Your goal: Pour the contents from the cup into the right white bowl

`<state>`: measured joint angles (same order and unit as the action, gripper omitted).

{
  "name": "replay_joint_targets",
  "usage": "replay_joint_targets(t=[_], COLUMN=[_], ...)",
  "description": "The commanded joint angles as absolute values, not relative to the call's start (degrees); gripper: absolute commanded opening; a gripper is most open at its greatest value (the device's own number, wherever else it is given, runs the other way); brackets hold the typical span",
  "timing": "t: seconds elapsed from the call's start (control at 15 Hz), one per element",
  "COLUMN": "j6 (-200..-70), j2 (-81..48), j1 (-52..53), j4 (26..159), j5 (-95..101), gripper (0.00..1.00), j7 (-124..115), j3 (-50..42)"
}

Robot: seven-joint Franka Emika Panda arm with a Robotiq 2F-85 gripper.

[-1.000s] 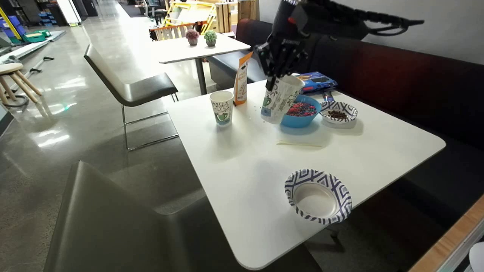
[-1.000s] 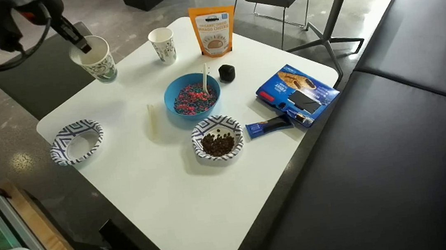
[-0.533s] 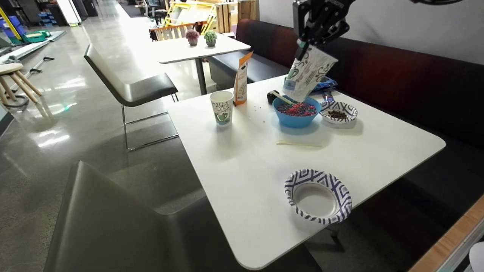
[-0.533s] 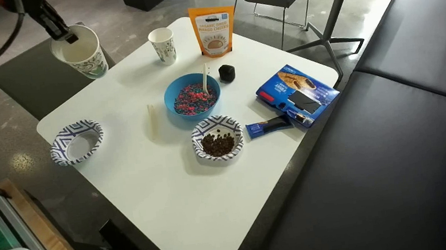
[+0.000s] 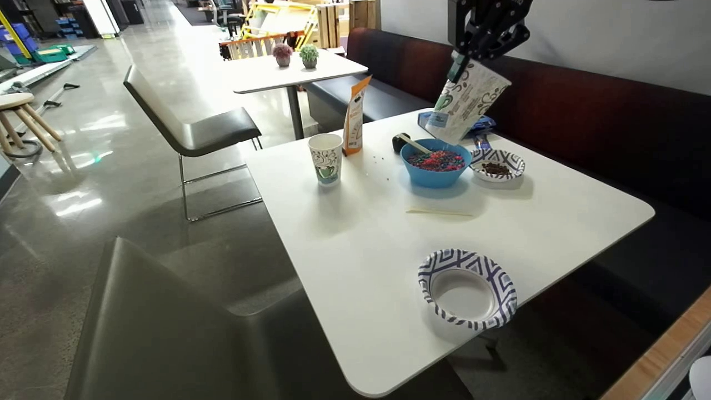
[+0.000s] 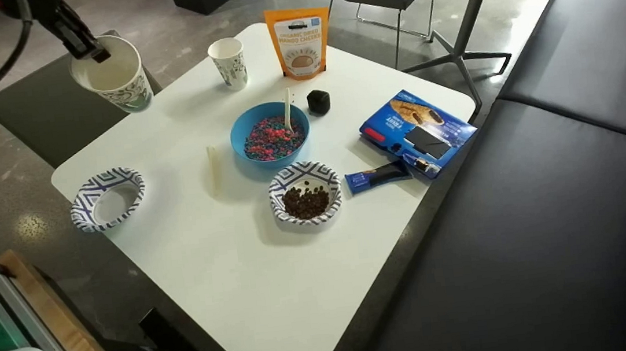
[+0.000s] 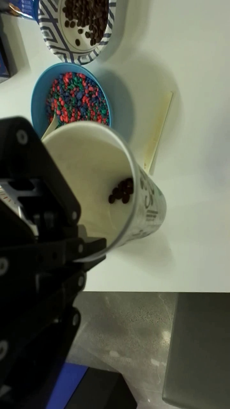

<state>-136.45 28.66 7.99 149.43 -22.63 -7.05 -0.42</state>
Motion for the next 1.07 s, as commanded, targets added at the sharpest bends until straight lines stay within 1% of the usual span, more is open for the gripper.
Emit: replay_joint_targets(t=[0.0,0.4,0.73,1.0], j6=[-136.9,-136.4,-134.1,-127.9], j2=[28.2,27.6,25.8,21.6], j1=[7.1,2.7,1.4,0.5], j4=[148.5,144.9,144.1,143.2], j5=[-23.4,-24.7,-31.7,-39.5], gripper=[0.01,0.01,0.01,0.01], j7=[-6.5,-4.2,3.5,12.8], j3=[-0.4,-7.0,-16.2,-23.7])
